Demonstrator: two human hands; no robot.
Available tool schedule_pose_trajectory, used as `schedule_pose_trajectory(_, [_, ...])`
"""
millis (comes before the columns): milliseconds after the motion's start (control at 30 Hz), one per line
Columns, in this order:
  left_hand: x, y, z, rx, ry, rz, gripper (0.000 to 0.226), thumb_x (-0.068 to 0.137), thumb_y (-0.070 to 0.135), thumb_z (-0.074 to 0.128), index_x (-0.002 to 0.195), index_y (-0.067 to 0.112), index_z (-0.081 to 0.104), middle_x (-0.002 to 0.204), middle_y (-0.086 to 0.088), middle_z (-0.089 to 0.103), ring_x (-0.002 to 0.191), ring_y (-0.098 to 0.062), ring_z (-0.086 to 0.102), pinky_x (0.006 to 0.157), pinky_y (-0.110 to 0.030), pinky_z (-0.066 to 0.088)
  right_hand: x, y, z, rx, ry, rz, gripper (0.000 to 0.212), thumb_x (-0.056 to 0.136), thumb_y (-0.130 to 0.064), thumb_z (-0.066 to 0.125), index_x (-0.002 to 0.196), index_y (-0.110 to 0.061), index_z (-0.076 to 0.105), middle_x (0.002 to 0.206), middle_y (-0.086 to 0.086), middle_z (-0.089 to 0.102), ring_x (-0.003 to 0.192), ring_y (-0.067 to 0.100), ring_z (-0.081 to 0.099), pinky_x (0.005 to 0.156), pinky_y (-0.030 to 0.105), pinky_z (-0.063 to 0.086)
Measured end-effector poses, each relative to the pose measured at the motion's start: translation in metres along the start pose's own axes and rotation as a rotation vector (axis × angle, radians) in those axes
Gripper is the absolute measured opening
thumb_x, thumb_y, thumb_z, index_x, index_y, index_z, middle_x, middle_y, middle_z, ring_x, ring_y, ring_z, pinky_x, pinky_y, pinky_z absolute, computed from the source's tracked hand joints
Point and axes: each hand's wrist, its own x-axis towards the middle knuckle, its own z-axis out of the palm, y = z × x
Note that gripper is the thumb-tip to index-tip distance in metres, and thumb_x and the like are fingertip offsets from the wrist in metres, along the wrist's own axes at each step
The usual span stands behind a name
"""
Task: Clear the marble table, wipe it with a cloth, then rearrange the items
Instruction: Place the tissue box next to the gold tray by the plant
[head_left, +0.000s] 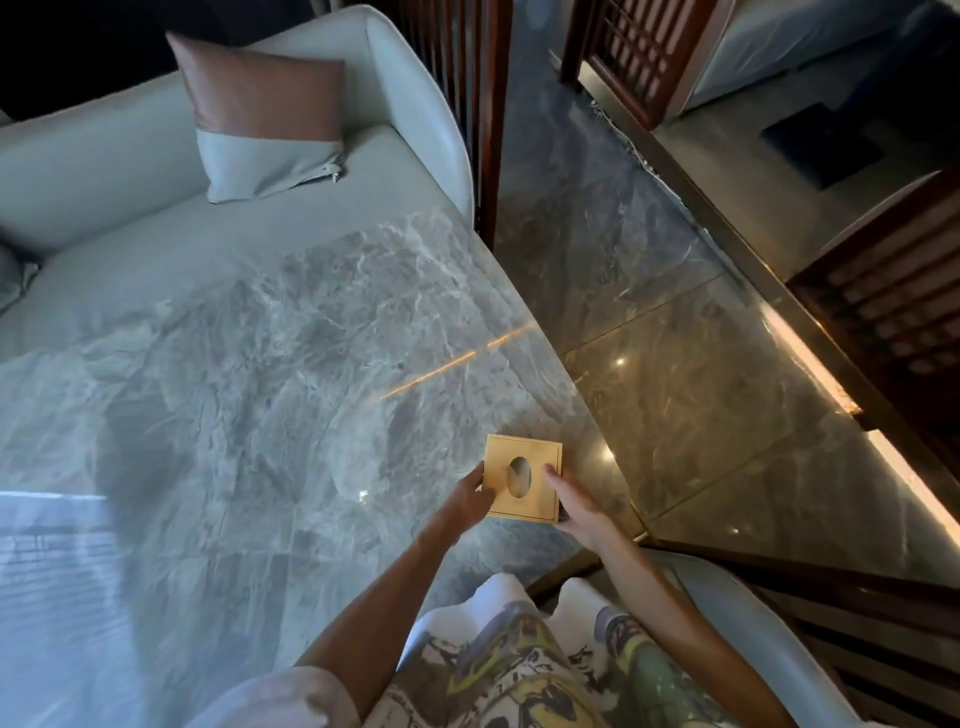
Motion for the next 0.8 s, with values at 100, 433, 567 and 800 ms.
schedule_pose_trajectory(100, [-0.020,-0.017,-0.018,-0.081,0.056,-0.008,0.048,0.093,0.000,0.040,0.138,0.014,0.047,0.112,-0.001,0.056,0.093,-0.013,0.053,0.066,-0.012,0.042,-0.005,0.002,0.032,-0.108,0.002,-0.024,0.063,0.099,-0.052,0.044,0.153,-0.027,0.026,0.156,0.006,0.037,0.140,0.029,0.039,0.113,0.053,0.038])
schedule_pose_trajectory(433, [-0.156,-0.136,-0.131,-0.432,0.415,-0.037,0.067,0.068,0.019,0.041,0.131,0.000,0.048,0.099,-0.009,0.050,0.068,-0.009,0.043,0.045,-0.008,0.035,-0.041,0.022,0.240,-0.418,-0.191,-0.147,0.045,0.102,-0.039,0.045,0.145,-0.024,0.040,0.146,0.003,0.050,0.125,0.026,0.052,0.099,0.040,0.043])
schedule_pose_trajectory(567, [-0.218,-0.218,-0.178,-0.505,0.507,-0.100,0.051,0.080,0.009,0.042,0.130,0.005,0.053,0.087,-0.005,0.049,0.061,-0.005,0.040,0.049,-0.017,0.033,-0.059,0.055,0.346,-0.529,-0.272,-0.145,0.044,0.100,-0.043,0.047,0.142,-0.029,0.044,0.144,0.002,0.053,0.124,0.027,0.053,0.101,0.041,0.044])
schedule_pose_trajectory(800, [-0.335,-0.348,-0.245,-0.563,0.655,-0.154,0.065,0.067,0.015,0.034,0.127,0.000,0.054,0.076,-0.007,0.051,0.061,-0.006,0.044,0.054,-0.019,0.036,-0.099,0.145,0.503,-0.688,-0.379,-0.114,0.054,0.099,-0.047,0.048,0.148,-0.029,0.038,0.152,0.004,0.045,0.136,0.029,0.044,0.109,0.047,0.039])
